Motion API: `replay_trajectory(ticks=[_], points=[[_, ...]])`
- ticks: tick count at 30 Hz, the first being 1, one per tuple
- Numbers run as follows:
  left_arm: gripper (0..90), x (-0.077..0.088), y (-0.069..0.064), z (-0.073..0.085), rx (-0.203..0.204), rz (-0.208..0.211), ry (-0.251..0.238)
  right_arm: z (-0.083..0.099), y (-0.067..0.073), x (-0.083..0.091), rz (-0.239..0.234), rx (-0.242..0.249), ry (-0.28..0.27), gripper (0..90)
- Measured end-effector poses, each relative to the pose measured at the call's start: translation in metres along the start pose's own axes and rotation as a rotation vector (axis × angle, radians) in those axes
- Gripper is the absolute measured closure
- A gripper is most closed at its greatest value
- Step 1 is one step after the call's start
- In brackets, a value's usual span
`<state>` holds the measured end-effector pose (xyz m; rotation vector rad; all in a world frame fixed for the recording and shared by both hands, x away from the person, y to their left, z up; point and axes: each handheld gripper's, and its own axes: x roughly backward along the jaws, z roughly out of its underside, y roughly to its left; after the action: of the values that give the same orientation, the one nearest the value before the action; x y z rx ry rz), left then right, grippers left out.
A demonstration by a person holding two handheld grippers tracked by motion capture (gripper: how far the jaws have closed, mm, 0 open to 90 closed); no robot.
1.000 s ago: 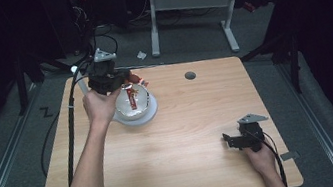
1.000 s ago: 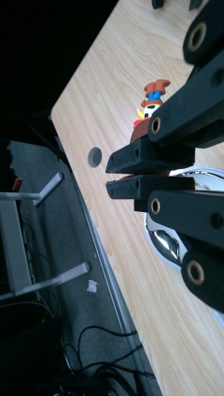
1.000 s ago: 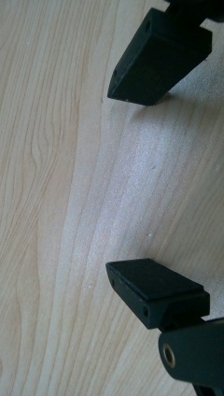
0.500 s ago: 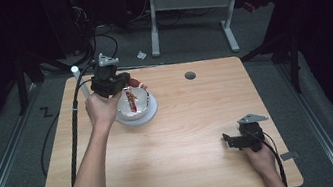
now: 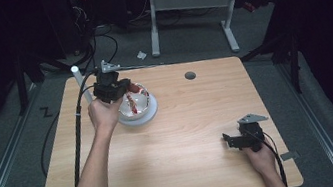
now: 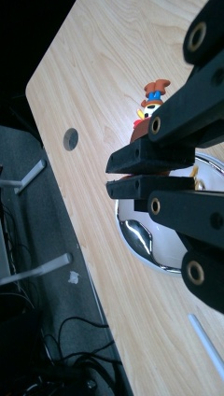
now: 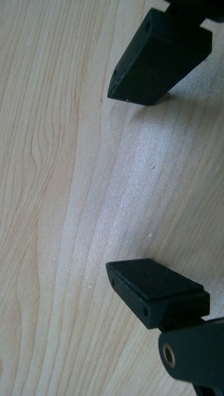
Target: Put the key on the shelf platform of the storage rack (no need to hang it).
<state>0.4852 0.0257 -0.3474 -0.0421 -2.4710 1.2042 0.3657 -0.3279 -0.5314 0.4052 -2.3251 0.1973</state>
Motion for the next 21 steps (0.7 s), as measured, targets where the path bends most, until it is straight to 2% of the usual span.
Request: replay_trajectory(ticks=[4, 10, 12, 15, 16, 21], points=[[86.2, 0.000, 0.004, 0.001, 0.004, 0.005, -0.011, 0.000, 0.000, 0.000, 0.000, 0.000, 0.000, 14.7], [86.2, -0.004, 0.011, 0.002, -0.001, -0.014, -0.023, 0.000, 0.000, 0.000, 0.000, 0.000, 0.000, 14.8], [86.2, -0.005, 0.012, 0.002, 0.015, -0.018, -0.025, 0.000, 0.000, 0.000, 0.000, 0.001, 0.000, 14.7], [86.2, -0.006, 0.016, 0.005, -0.003, -0.024, -0.030, 0.000, 0.000, 0.000, 0.000, 0.000, 0.000, 14.7], [86.2, -0.006, 0.016, 0.006, 0.014, -0.034, -0.028, 0.000, 0.000, 0.000, 0.000, 0.000, 0.000, 14.7], [86.2, -0.008, 0.021, 0.008, -0.007, -0.045, -0.037, 0.000, 0.000, 0.000, -0.001, 0.002, 0.001, 14.8]])
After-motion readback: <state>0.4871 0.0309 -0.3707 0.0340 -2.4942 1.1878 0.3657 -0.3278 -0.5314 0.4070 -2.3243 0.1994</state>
